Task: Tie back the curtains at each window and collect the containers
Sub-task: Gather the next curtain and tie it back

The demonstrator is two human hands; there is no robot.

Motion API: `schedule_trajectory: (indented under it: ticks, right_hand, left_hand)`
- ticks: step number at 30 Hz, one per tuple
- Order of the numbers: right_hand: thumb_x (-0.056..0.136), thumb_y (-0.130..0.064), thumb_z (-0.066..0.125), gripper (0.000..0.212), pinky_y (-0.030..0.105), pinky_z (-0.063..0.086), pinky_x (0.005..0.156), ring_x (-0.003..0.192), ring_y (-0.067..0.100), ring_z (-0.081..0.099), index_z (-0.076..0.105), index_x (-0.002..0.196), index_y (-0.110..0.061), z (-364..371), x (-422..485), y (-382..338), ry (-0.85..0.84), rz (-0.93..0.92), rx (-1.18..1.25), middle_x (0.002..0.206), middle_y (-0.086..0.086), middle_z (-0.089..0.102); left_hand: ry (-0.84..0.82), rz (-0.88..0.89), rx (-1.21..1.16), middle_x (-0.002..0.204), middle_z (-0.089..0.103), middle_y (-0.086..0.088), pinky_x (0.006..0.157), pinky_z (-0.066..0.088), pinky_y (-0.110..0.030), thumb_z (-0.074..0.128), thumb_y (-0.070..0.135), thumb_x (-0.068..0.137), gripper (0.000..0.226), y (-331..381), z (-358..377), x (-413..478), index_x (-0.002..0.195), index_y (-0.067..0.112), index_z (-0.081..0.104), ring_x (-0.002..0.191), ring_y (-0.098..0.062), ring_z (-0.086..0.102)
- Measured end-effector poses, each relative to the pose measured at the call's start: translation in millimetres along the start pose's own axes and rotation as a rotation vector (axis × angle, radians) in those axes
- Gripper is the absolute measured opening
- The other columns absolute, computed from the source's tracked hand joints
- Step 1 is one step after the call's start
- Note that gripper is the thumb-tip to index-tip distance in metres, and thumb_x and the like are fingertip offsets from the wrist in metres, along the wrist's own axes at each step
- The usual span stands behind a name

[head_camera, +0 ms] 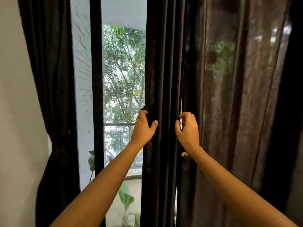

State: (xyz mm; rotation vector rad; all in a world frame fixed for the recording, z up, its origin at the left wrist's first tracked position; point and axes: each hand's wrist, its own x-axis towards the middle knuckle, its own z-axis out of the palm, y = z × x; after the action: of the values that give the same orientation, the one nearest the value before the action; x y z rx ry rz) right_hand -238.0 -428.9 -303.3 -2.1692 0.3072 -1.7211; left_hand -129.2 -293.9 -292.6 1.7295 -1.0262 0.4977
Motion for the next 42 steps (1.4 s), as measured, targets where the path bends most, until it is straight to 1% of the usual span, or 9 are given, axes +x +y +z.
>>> schedule_trajectory:
  ticks: [11,15,20,24,30,34,36,38,42]
  right_hand:
    - [0.090,-0.018,0.062,0.042,0.030,0.048,0.085,0.107,0.021,0.054,0.040,0.124,-0.007,4.9,43.9,25.0,-0.185,0.133,0.150,0.119,0.011,0.054]
    - [0.089,-0.016,0.063,0.043,0.039,0.057,0.074,0.092,0.025,0.064,0.039,0.124,-0.010,15.6,48.0,27.1,-0.204,0.214,0.169,0.115,0.014,0.061]
    - [0.088,-0.001,0.055,0.031,0.021,0.047,0.050,0.059,0.010,0.055,0.048,0.118,-0.009,34.1,45.3,29.5,-0.219,0.187,0.203,0.088,0.011,0.065]
    - [0.086,0.004,0.046,0.029,0.020,0.043,0.050,0.056,0.014,0.053,0.054,0.112,-0.008,48.8,36.4,24.5,-0.206,0.158,0.236,0.077,0.007,0.061]
    - [0.089,-0.003,0.050,0.071,0.043,0.054,0.061,0.073,0.030,0.065,0.019,0.148,-0.026,54.0,15.2,7.5,-0.188,0.085,0.298,0.104,0.013,0.068]
    - [0.079,0.008,0.044,0.083,0.023,0.036,0.045,0.048,0.012,0.048,0.022,0.148,-0.034,52.7,8.2,-1.9,-0.146,0.005,0.352,0.068,0.002,0.058]
    - [0.079,0.008,0.043,0.072,0.018,0.033,0.054,0.058,0.012,0.052,0.038,0.142,-0.027,55.2,6.6,-4.6,-0.144,-0.020,0.365,0.073,0.000,0.058]
    - [0.087,0.001,0.043,0.050,0.014,0.034,0.067,0.083,0.018,0.062,0.049,0.134,-0.016,57.3,5.7,-7.9,-0.114,-0.028,0.366,0.100,0.006,0.066]
    - [0.096,-0.033,0.046,0.037,0.016,0.040,0.082,0.105,0.012,0.059,0.057,0.126,-0.015,57.4,3.9,-21.2,-0.070,0.030,0.387,0.119,-0.001,0.064]
  left_hand:
    - [0.127,-0.306,-0.034,0.106,0.054,-0.013,0.065,0.035,-0.023,0.053,0.028,0.095,0.038,0.3,28.6,11.3,0.121,0.002,0.042,0.082,-0.019,0.049]
    - [0.217,-0.320,-0.026,0.103,0.054,-0.011,0.066,0.037,-0.027,0.053,0.032,0.095,0.038,-2.3,31.1,15.1,0.119,0.003,0.044,0.076,-0.016,0.049]
    - [0.293,-0.317,-0.082,0.096,0.058,-0.009,0.061,0.041,-0.025,0.059,0.034,0.091,0.036,-2.3,34.7,29.7,0.106,0.005,0.044,0.075,-0.018,0.055]
    - [0.287,-0.268,-0.031,0.074,0.054,0.002,0.050,0.039,-0.016,0.066,0.031,0.087,0.038,-1.1,37.4,29.9,0.100,0.007,0.040,0.065,-0.014,0.057]
    - [0.352,-0.183,-0.026,0.077,0.053,0.004,0.046,0.039,-0.011,0.075,0.040,0.075,0.056,9.4,37.1,17.3,0.099,0.014,0.032,0.061,-0.008,0.055]
    - [0.400,-0.226,0.005,0.090,0.060,-0.001,0.060,0.053,-0.032,0.074,0.047,0.073,0.057,14.5,28.6,15.2,0.100,0.015,0.035,0.074,-0.017,0.061]
    - [0.425,-0.244,0.036,0.087,0.060,-0.002,0.058,0.052,-0.035,0.069,0.046,0.077,0.050,15.1,23.8,16.1,0.099,0.013,0.038,0.073,-0.020,0.062]
    - [0.442,-0.229,0.066,0.084,0.059,-0.003,0.055,0.045,-0.032,0.062,0.039,0.085,0.036,15.4,19.9,16.7,0.096,0.012,0.041,0.072,-0.023,0.061]
    - [0.477,-0.166,0.048,0.078,0.058,-0.003,0.046,0.036,-0.021,0.053,0.029,0.093,0.022,19.6,15.7,8.8,0.100,0.015,0.037,0.060,-0.015,0.056]
